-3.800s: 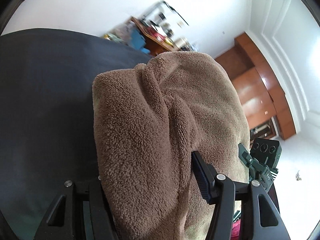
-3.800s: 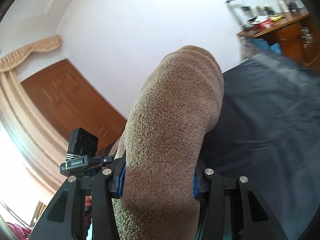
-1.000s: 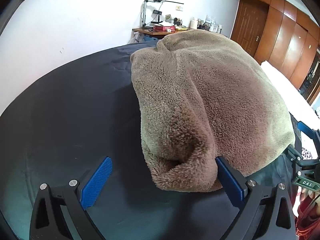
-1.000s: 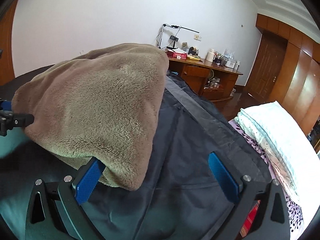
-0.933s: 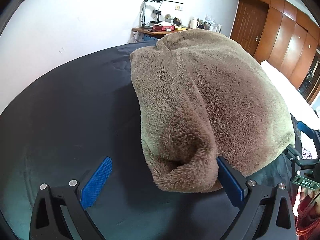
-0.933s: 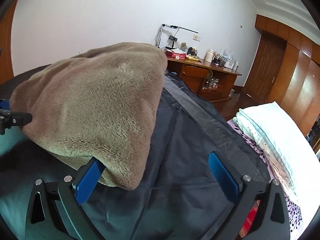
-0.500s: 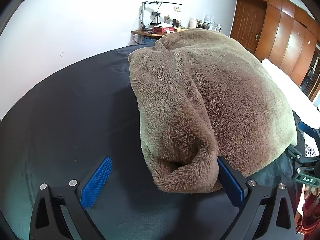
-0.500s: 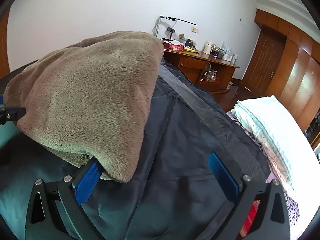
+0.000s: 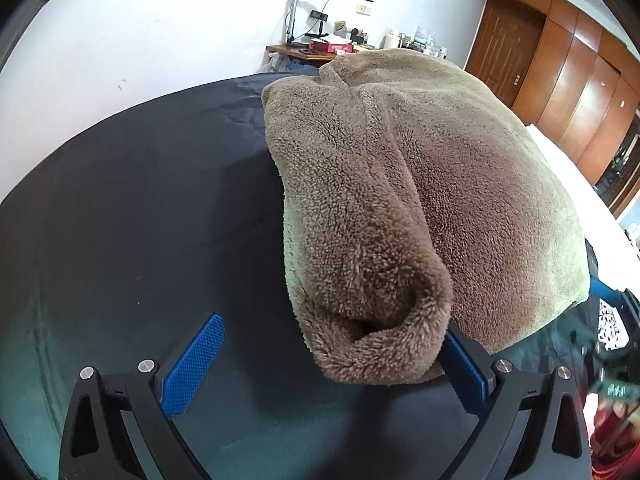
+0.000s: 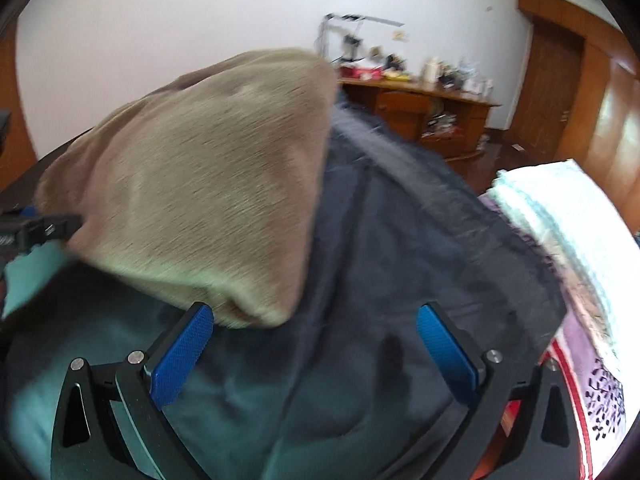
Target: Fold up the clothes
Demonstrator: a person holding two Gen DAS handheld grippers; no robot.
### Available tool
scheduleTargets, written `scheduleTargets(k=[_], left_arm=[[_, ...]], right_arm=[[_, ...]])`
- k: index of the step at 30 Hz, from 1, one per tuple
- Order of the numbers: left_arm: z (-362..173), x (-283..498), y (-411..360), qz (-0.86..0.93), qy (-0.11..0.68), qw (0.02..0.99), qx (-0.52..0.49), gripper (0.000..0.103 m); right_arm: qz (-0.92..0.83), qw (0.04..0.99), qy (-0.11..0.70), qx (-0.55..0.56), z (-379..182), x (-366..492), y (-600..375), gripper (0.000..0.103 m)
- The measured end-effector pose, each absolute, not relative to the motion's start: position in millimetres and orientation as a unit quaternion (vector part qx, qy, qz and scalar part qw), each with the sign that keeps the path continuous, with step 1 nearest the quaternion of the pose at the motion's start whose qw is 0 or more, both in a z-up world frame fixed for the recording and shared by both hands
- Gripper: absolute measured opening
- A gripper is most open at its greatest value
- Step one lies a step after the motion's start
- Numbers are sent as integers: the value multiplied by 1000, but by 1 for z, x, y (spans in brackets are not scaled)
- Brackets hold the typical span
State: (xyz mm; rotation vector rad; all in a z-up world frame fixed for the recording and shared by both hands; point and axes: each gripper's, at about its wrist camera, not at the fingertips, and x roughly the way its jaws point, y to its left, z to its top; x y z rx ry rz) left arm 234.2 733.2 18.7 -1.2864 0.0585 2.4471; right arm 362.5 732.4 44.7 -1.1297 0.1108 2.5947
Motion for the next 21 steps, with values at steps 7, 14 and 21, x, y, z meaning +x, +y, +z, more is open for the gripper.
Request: scheduleTargets(k=[7,14,21], left_arm=[[25,245,739,869,41,175,-462,103],[33,249,732,877,40,158,-453,103],[49,236,715,878,-34,169,-446,103]], right_arm=[[906,136,0,-402,44,364,706,102],[912,180,11,-369,54,372,716,102],[912,199,80,-350,57,380,739,102]])
